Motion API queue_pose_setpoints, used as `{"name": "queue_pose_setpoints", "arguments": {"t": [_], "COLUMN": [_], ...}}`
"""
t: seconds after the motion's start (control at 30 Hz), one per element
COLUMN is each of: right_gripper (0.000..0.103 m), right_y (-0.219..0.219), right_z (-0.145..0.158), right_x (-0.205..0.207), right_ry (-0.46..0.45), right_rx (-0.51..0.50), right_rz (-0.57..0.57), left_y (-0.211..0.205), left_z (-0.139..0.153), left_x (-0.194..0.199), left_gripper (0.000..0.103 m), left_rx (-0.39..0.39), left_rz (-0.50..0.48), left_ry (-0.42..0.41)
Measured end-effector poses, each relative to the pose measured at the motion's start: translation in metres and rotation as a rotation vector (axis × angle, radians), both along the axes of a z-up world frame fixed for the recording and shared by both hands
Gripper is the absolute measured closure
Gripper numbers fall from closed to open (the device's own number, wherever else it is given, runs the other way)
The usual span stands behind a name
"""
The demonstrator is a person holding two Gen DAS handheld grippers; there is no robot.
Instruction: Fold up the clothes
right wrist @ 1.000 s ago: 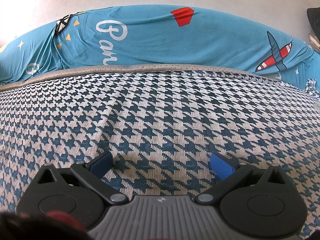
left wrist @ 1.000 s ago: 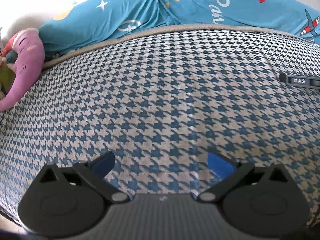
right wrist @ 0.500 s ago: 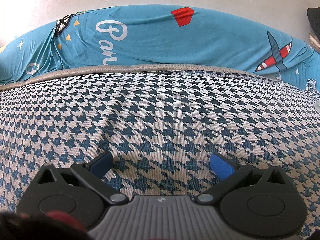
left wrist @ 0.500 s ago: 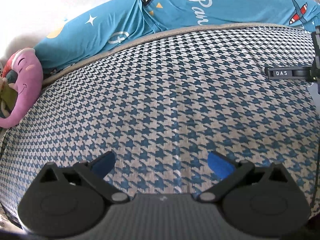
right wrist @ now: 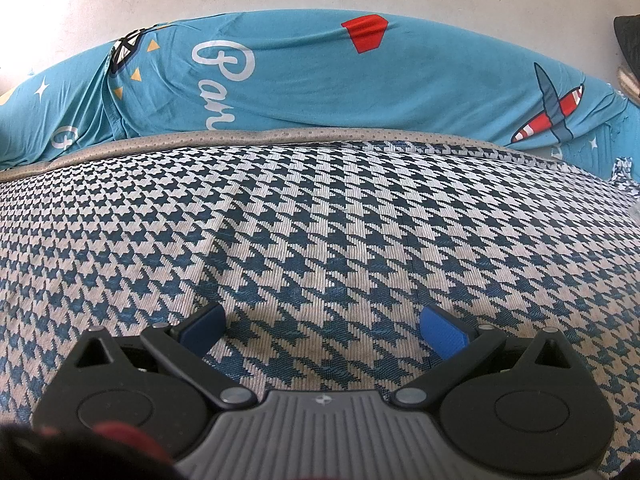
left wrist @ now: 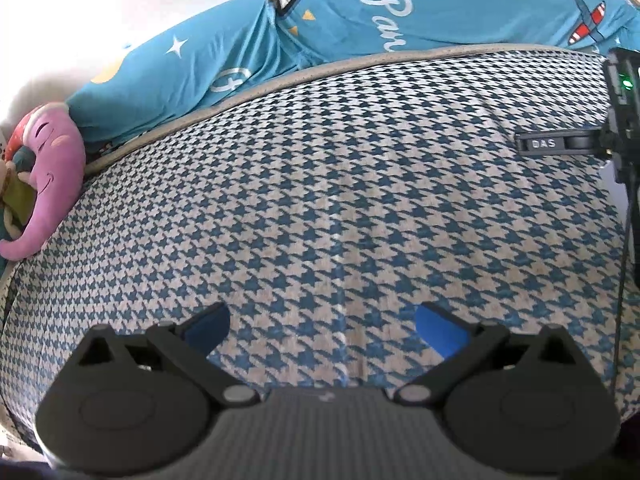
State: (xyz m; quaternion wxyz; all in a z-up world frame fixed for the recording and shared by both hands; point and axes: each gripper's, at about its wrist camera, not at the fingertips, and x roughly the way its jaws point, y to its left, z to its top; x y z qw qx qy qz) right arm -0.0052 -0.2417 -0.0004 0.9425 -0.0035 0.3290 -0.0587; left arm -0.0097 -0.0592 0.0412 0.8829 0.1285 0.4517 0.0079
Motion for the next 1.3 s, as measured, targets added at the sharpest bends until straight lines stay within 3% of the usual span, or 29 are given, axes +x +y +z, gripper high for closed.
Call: {"name": "queue_pose_setpoints", "arguments": {"t": [0.37,0.5,0.77,0.9,1.3], "right_gripper": [0.000,0.000,0.000,0.000,0.000], "right_y": [0.000,0.000,0.000,0.000,0.000], "right_z": [0.000,0.000,0.000,0.000,0.000], "right_x": [0.000,0.000,0.000,0.000,0.000], "right_ry": [0.000,0.000,0.000,0.000,0.000], "right_rx": [0.000,0.000,0.000,0.000,0.000], "right_rz": [0.000,0.000,0.000,0.000,0.000], "left_y": [-0.007,0.002,0.015,0.013,-0.013], "left_z": [-0.009,-0.008,-0.009,-0.003,-0.010], "left_x": [0.015,0.012,0.001,0.002,-0.009], "left_gripper": [0.000,0.000,0.000,0.000,0.000], "left_rx": [-0.026,-0.023,-0.036,-0.002,-0.006], "left_rz": [-0.073,-0.106,-0.015,0.011,-0.059], "left_ry": [-0.001,-0.036,0.019,0.013,0.004]}}
